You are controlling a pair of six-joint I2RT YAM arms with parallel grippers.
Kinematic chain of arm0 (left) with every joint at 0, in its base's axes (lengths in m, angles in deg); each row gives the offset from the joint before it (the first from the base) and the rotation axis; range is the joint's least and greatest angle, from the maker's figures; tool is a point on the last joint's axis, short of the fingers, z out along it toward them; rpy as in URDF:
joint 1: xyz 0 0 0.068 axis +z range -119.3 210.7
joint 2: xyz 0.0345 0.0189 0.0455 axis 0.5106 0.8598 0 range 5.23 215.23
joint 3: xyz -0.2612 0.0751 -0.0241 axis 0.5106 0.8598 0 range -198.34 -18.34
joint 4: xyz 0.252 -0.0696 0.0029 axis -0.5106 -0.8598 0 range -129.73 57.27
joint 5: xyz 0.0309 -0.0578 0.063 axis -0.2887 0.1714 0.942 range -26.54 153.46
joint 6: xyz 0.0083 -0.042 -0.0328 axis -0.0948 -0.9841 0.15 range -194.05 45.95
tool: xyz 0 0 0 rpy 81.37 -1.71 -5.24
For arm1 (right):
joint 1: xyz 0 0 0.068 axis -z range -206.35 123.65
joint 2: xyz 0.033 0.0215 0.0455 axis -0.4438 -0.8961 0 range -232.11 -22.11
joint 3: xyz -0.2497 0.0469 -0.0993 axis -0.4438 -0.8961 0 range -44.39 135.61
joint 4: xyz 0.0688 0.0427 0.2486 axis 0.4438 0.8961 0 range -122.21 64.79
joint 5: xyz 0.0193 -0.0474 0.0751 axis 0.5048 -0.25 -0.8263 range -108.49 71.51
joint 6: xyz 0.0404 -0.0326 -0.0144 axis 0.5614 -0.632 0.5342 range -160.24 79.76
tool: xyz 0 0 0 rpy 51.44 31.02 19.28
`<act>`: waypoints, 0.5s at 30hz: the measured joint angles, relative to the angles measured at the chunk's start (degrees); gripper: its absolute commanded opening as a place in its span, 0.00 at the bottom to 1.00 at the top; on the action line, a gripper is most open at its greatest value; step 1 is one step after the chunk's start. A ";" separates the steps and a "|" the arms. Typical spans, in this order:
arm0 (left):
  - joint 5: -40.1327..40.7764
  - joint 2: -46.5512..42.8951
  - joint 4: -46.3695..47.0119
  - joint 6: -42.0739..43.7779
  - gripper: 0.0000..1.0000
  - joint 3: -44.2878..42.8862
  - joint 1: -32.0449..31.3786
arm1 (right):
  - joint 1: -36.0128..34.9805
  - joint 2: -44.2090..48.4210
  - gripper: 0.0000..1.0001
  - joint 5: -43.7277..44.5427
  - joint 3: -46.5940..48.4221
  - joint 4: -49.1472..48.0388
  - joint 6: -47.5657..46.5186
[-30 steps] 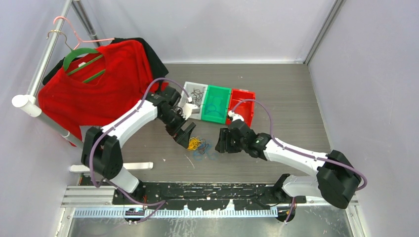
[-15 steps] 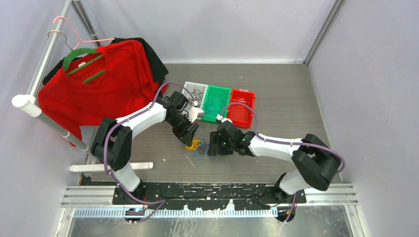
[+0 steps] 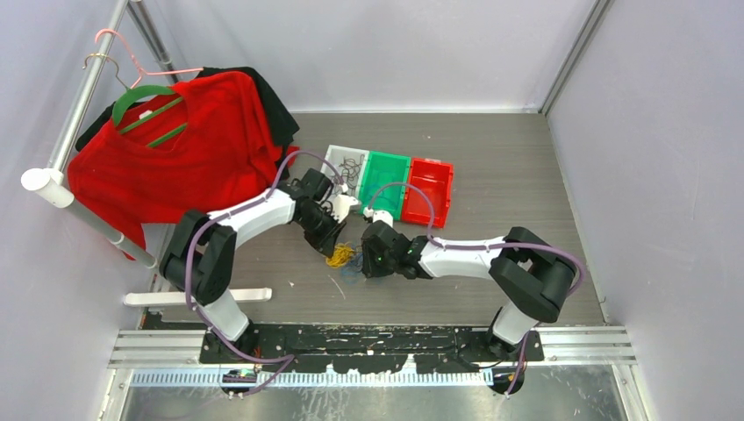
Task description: Untangle the cables
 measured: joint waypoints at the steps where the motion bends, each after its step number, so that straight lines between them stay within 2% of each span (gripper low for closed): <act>1: 0.72 -0.33 0.26 0.00 0.00 0.37 0.00 | -0.24 -0.20 0.21 0.87 0.00 0.02 -0.09; 5: 3.72 -2.34 0.26 0.07 0.00 1.49 0.02 | -0.50 -0.11 0.02 2.51 -0.55 -0.20 -0.35; 11: 8.00 -5.99 -1.75 1.38 0.00 1.53 2.16 | -0.48 4.46 0.01 3.85 -4.42 1.01 -0.26; 15: 8.35 -8.72 -4.79 2.89 0.00 1.46 6.54 | -0.48 8.20 0.01 4.39 -4.90 3.58 -0.26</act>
